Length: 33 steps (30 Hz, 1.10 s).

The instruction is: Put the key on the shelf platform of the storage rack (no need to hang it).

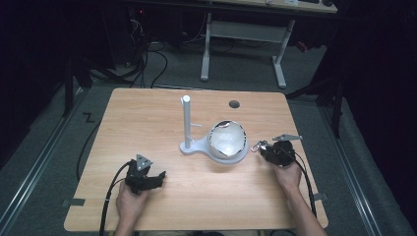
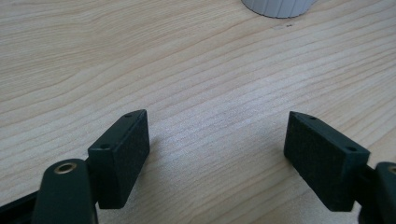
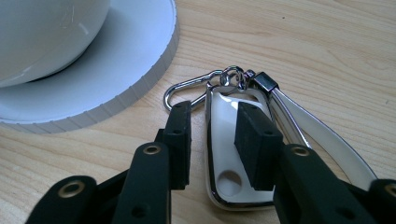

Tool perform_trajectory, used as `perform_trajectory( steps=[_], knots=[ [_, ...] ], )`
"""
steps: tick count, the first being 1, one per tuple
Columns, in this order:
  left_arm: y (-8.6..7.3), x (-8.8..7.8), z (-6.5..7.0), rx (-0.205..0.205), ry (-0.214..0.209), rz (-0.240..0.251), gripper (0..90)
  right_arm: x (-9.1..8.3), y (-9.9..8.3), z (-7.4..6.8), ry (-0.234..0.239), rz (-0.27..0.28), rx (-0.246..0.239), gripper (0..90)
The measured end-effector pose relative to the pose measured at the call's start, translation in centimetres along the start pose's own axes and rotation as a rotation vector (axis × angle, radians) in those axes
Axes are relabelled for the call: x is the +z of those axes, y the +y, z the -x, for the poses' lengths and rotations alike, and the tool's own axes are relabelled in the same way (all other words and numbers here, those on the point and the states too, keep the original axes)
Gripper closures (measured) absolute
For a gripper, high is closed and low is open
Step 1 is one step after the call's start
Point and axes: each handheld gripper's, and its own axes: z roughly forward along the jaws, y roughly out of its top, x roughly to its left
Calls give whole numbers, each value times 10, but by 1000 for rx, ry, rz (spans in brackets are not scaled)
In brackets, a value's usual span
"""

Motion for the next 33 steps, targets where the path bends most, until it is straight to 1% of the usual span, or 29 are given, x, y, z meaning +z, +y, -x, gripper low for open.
perform_trajectory(
  steps=[4, 5, 8, 10, 12, 14, 15, 16, 18, 20, 22, 24, 28, 33],
  knots=[
    [0, 0, 0, 0, 0, 0, 228, 1, 0, -2, -10, -7, -24, 721],
    [0, 0, 0, 0, 0, 0, 228, 1, 0, -2, -2, -16, -24, 736],
    [0, 0, 0, 0, 0, 0, 228, 2, -1, -2, -2, -15, -28, 758],
    [0, 0, 0, 0, -1, 0, 228, 2, -1, -3, 4, -17, -35, 797],
    [0, 0, 0, 0, -1, 0, 228, 3, -1, -7, 6, -26, -60, 869],
    [0, 0, 0, -1, -1, 1, 227, 5, -2, -12, 1, -34, -89, 883],
    [0, 0, 0, -1, -1, 1, 226, 5, -1, -15, -16, -38, -111, 884],
    [0, 0, 0, -1, -1, 0, 226, 6, -1, -16, -26, -38, -114, 885],
    [0, 0, 0, 0, -1, 0, 224, 5, -2, -15, -22, -37, -92, 889],
    [0, 0, 0, -1, -2, 1, 223, 5, -2, -12, -7, -32, -63, 893],
    [0, 0, 0, 0, -2, 0, 222, 5, -1, -14, -16, -34, -66, 894],
    [0, 0, 0, -1, -2, 1, 222, 5, -1, -16, -35, -34, -88, 895],
    [0, 0, 0, 0, -2, 1, 222, 3, -2, -16, -43, -26, -88, 897],
    [0, 0, 0, -2, -3, 3, 224, -9, 1, -13, -44, 2, -92, 898]
  ],
)
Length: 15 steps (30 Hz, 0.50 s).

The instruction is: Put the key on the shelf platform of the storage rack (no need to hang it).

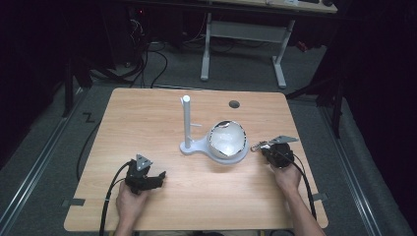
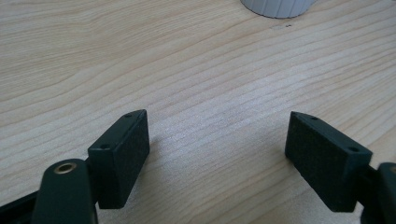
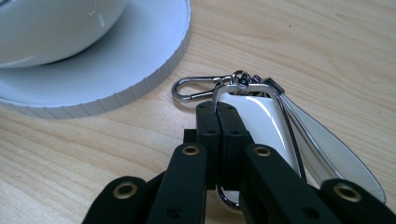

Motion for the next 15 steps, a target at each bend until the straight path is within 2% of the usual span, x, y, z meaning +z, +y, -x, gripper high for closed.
perform_trajectory(
  steps=[5, 15],
  knots=[
    [0, 0, 0, -2, -2, 1, 224, -7, 1, 2, -2, 7, -6, 899],
    [0, 0, 0, -2, -2, 1, 224, -23, 3, 6, 5, 56, 6, 899]
  ],
)
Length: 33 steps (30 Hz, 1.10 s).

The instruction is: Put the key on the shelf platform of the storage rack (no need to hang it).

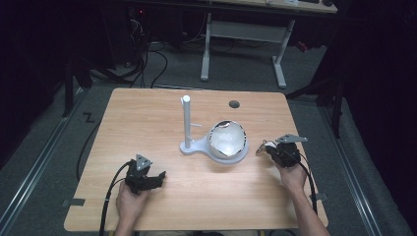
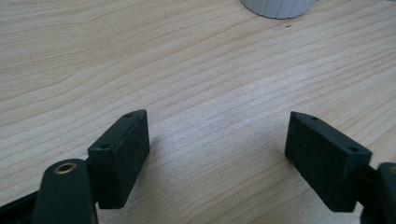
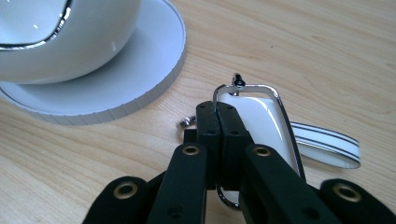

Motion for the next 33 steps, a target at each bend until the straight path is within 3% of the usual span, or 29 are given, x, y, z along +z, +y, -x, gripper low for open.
perform_trajectory(
  steps=[33],
  knots=[
    [0, 0, 0, 2, 0, -2, 225, -52, 18, -2, 65, 102, -27, 900]
  ],
)
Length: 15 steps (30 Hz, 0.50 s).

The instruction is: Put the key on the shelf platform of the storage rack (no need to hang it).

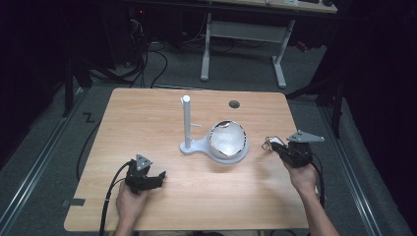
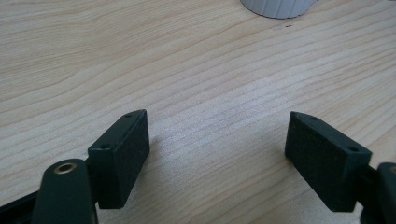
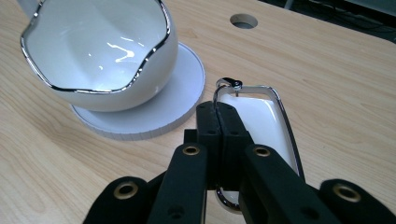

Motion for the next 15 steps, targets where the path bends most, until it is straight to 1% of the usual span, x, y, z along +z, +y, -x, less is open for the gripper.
perform_trajectory(
  steps=[3, 8, 15],
  knots=[
    [0, 0, 0, -1, 0, 0, 225, -6, 4, -1, 13, 16, 0, 900],
    [0, 0, 0, -1, -1, 0, 225, -13, 8, -4, 31, 22, 5, 900],
    [0, 0, 0, -2, -1, 0, 223, -22, 18, -13, 69, 43, -11, 900]
  ],
)
